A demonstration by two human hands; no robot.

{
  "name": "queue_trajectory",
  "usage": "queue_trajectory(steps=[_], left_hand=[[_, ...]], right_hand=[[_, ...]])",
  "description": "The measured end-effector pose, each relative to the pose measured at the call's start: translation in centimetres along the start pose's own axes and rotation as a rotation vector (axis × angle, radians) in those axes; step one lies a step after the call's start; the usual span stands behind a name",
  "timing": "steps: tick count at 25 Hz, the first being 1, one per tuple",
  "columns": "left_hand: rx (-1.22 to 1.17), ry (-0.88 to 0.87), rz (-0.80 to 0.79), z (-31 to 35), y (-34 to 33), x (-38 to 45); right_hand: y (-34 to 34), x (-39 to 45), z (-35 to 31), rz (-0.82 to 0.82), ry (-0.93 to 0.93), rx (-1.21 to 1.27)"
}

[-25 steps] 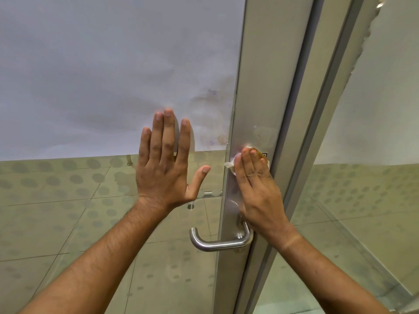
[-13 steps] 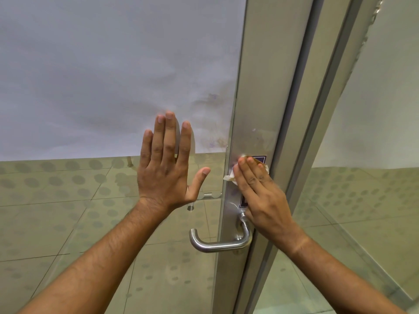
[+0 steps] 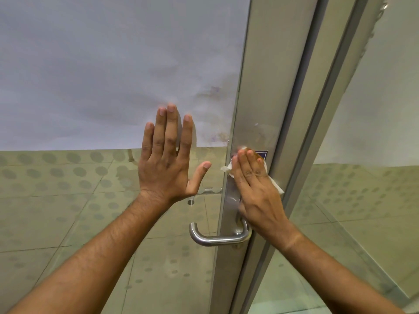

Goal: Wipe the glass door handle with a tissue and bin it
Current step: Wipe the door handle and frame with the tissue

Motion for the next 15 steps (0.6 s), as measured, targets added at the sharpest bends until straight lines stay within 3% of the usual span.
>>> queue_trajectory(steps=[4,11,15], left_hand=[[-0.001,0.001,0.008,-0.1,0.0,0.0],[0.014,0.007,0.004,0.0,-0.1,0.1],[0.011,0.005,0.010,0.0,0.0,0.0]], right_hand=[[0.1,2.2,1.3,0.086,-0.004,0.008],[-2.1,-5.4,-1.1,-0.228,0.145,-0.042],[-1.6,-2.9,-0.3,-0.125,0.036,0.028]])
Point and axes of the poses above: each hand's wrist, its own x-axis towards the middle knuckle, its own y-axis out of the back of the hand, z = x × y, the point moved 5 cm from there along x, towards the middle knuckle, and after that the axes turned 15 degrees about y, right-handed, at the moved point
